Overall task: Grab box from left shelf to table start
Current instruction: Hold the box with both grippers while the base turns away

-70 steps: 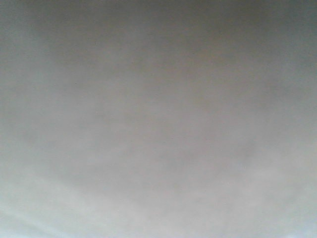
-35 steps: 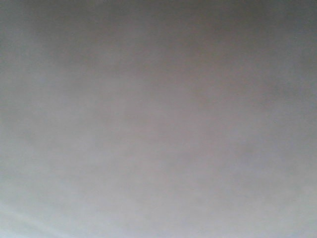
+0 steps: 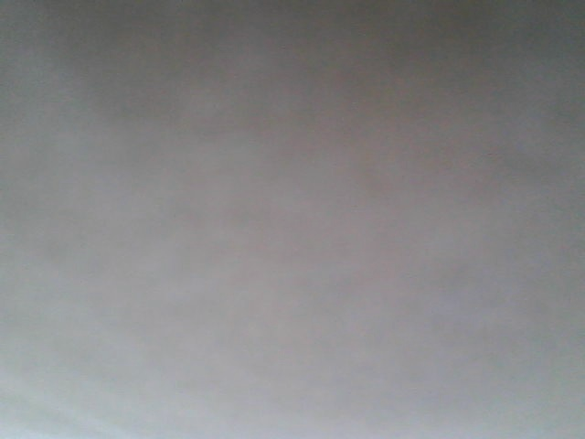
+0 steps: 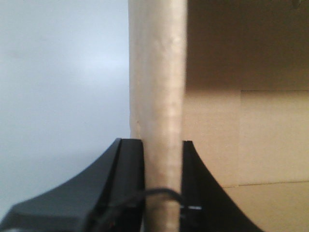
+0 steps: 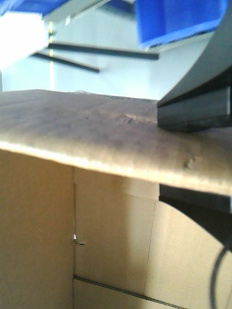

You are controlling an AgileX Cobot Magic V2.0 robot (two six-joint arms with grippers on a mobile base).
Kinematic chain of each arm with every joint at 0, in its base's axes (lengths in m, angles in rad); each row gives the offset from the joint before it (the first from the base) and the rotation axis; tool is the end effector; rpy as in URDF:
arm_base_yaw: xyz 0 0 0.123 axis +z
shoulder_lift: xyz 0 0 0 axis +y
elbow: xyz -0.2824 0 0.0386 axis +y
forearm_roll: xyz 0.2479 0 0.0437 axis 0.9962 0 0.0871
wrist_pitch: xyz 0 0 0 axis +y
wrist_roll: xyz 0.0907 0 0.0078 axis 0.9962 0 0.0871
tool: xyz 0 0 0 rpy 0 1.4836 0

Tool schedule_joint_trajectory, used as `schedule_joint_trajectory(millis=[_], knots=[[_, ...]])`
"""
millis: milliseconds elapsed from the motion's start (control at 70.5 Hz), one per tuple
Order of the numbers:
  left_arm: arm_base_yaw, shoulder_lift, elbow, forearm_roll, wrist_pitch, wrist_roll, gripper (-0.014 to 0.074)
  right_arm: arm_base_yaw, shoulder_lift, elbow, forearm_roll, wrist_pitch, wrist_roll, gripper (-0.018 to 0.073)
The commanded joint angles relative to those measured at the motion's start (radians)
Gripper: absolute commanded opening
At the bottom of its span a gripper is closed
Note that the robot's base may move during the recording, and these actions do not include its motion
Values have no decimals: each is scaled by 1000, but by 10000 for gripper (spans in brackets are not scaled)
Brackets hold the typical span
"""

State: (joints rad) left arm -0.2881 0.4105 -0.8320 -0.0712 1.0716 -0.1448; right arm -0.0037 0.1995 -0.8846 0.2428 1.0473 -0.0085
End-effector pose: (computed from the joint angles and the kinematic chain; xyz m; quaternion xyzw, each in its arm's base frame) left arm 0.0383 -0.0173 0.3639 0.0628 0.8729 -0.1384 0.4637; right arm -0.0188 0.0190 0.3843 -0.0169 0.7914 0.1165 0.5998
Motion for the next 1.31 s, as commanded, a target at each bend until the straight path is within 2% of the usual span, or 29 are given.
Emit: schedule_joint_trajectory(millis=[0,1292], knots=[[-2,7,-29,38,-56,-2,-99,-8,19,-27,-67,-177,-10,60],[-2,7,-29,38,-56,-2,-99,-8,19,-27,-67,-176,-10,60]])
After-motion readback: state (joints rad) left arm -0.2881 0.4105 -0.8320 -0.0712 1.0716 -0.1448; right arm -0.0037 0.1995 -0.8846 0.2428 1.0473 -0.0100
